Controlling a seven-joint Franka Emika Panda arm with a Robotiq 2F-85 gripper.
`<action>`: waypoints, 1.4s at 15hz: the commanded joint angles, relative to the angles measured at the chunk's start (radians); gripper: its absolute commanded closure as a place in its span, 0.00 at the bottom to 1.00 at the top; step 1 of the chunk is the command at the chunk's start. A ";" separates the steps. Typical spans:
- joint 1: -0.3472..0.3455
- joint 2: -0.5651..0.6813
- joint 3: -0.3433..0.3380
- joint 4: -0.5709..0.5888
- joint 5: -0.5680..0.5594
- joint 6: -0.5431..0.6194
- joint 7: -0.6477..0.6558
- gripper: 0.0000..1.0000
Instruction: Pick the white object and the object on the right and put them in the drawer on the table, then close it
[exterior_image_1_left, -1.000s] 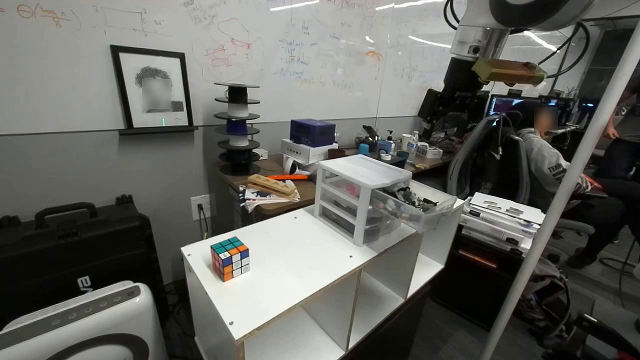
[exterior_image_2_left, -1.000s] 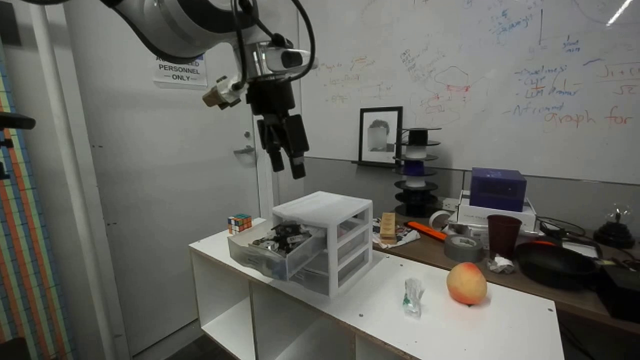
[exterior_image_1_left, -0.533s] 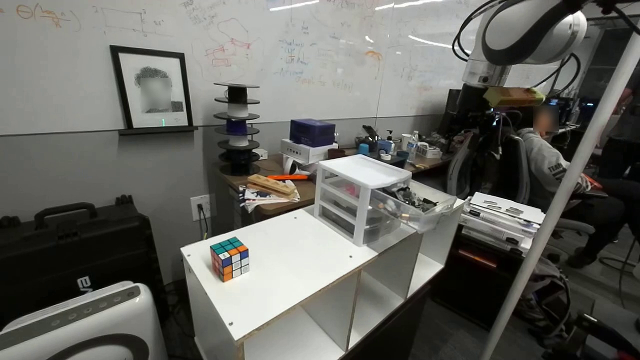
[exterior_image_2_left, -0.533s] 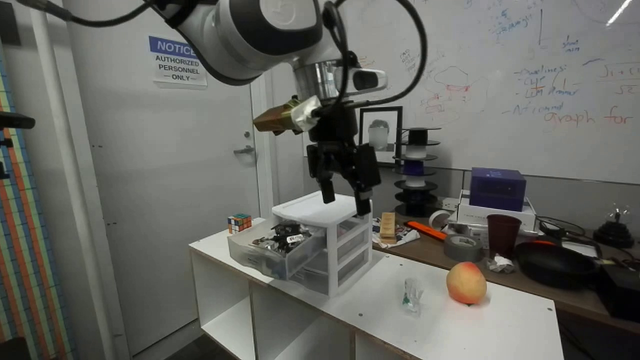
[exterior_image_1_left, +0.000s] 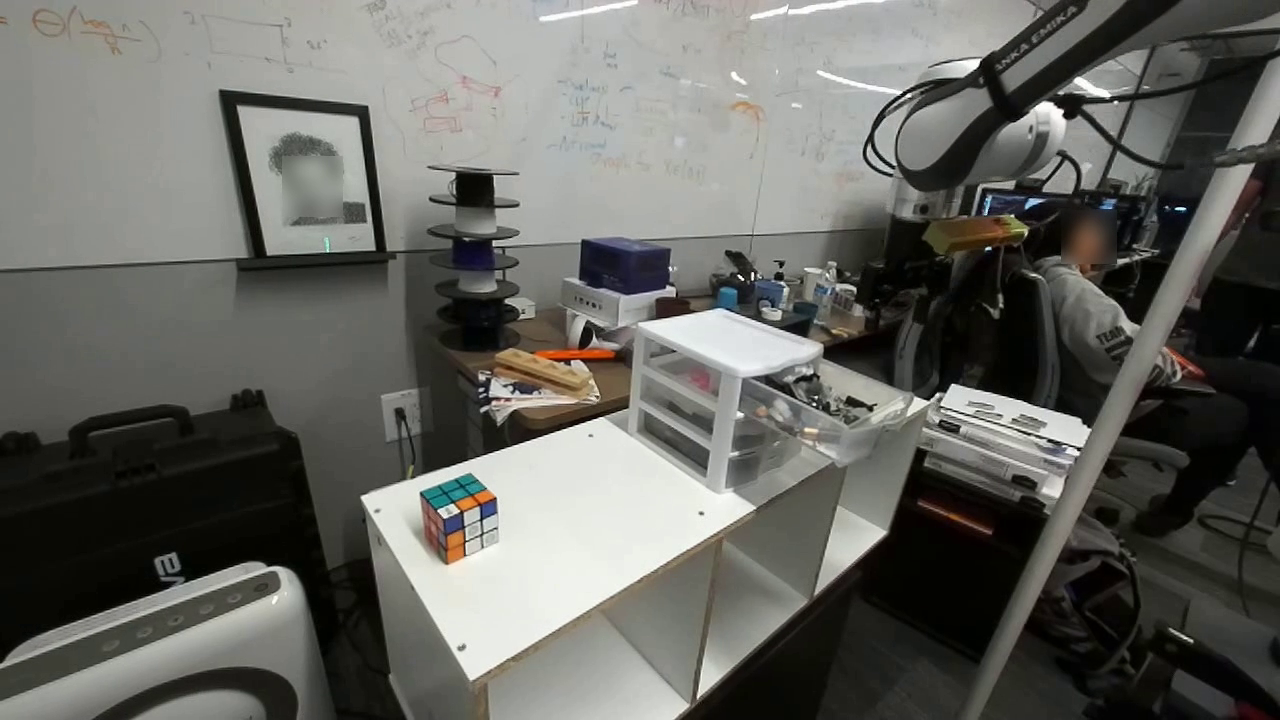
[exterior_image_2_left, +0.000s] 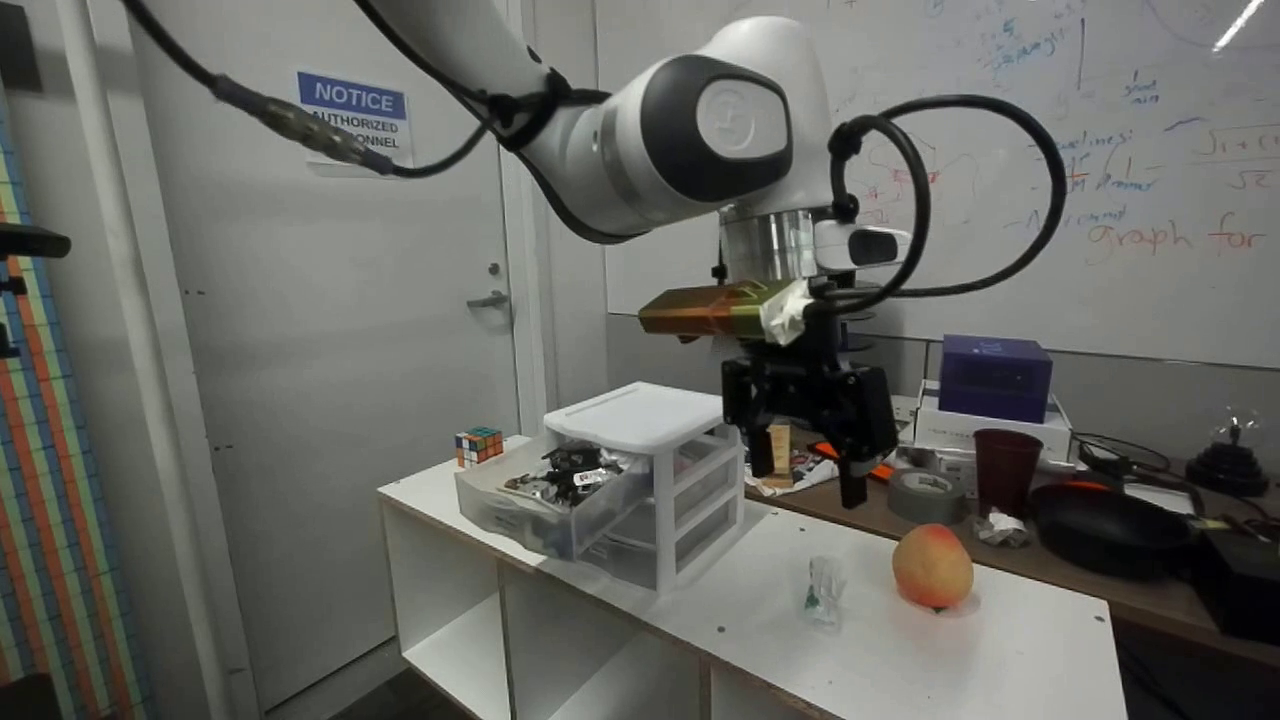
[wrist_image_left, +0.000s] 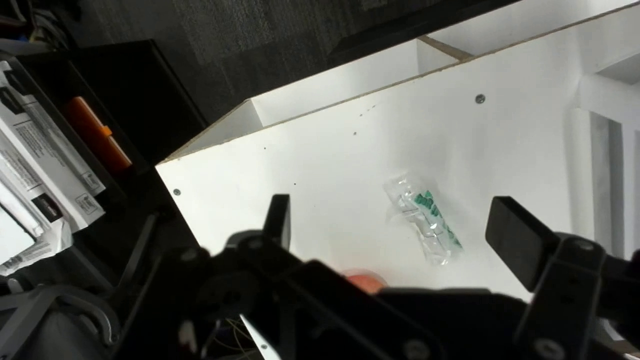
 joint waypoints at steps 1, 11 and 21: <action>0.006 0.190 0.004 0.223 -0.009 -0.055 -0.008 0.00; 0.038 0.478 0.003 0.482 -0.084 -0.021 -0.036 0.00; -0.017 0.588 0.053 0.581 -0.026 0.058 -0.074 0.00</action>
